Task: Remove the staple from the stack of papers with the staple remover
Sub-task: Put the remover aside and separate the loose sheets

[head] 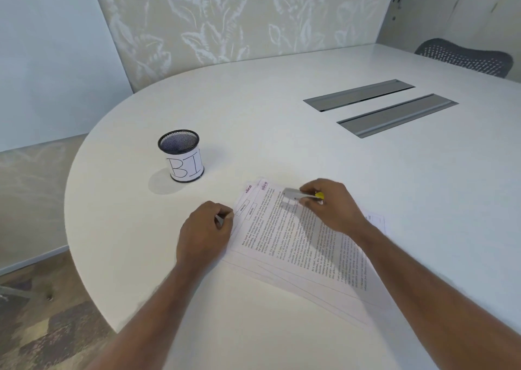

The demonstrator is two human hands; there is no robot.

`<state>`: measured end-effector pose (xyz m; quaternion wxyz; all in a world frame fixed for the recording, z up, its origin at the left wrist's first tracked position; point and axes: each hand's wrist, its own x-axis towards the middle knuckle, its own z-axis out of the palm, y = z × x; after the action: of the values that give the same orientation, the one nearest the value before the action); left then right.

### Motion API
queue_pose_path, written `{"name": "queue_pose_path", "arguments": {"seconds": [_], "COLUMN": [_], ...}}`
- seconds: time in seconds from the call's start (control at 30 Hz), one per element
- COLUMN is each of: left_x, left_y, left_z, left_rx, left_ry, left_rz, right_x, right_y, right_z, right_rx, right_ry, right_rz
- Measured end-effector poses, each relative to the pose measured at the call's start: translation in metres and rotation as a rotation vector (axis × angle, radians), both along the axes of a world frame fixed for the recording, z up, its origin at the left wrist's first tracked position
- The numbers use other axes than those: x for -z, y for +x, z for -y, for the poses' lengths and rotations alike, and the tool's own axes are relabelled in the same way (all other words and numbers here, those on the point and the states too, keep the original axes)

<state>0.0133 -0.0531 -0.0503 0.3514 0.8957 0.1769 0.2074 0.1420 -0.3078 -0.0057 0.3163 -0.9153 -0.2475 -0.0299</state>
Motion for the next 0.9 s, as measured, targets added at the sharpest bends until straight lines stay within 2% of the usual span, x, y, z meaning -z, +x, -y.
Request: {"name": "queue_pose_path", "arguments": {"seconds": [0.23, 0.47, 0.6, 0.67, 0.77, 0.83, 0.9], "left_x": [-0.001, 0.001, 0.001, 0.000, -0.003, -0.010, -0.021], "left_y": [-0.002, 0.001, 0.002, 0.002, 0.007, 0.011, 0.017], "left_z": [0.002, 0.000, -0.003, -0.003, -0.003, -0.002, 0.001], "left_rx": [-0.003, -0.001, -0.014, -0.056, -0.116, -0.093, -0.078], "left_ry": [0.062, 0.053, 0.058, -0.002, -0.031, 0.006, 0.015], "left_rz": [-0.002, 0.020, 0.128, 0.141, 0.073, -0.029, -0.159], "right_x": [0.007, 0.011, -0.003, -0.006, 0.000, 0.010, 0.019], "right_y": [0.048, 0.053, 0.023, -0.004, -0.042, -0.060, -0.072], "right_z": [-0.020, -0.021, 0.000, 0.019, 0.046, 0.056, 0.057], "right_rx": [0.112, 0.134, 0.227, 0.237, 0.216, 0.248, 0.287], "right_ry": [-0.088, -0.150, 0.090, 0.154, -0.009, -0.168, -0.237], "right_rz": [0.064, 0.052, 0.101, 0.152, 0.076, -0.015, -0.081]}}
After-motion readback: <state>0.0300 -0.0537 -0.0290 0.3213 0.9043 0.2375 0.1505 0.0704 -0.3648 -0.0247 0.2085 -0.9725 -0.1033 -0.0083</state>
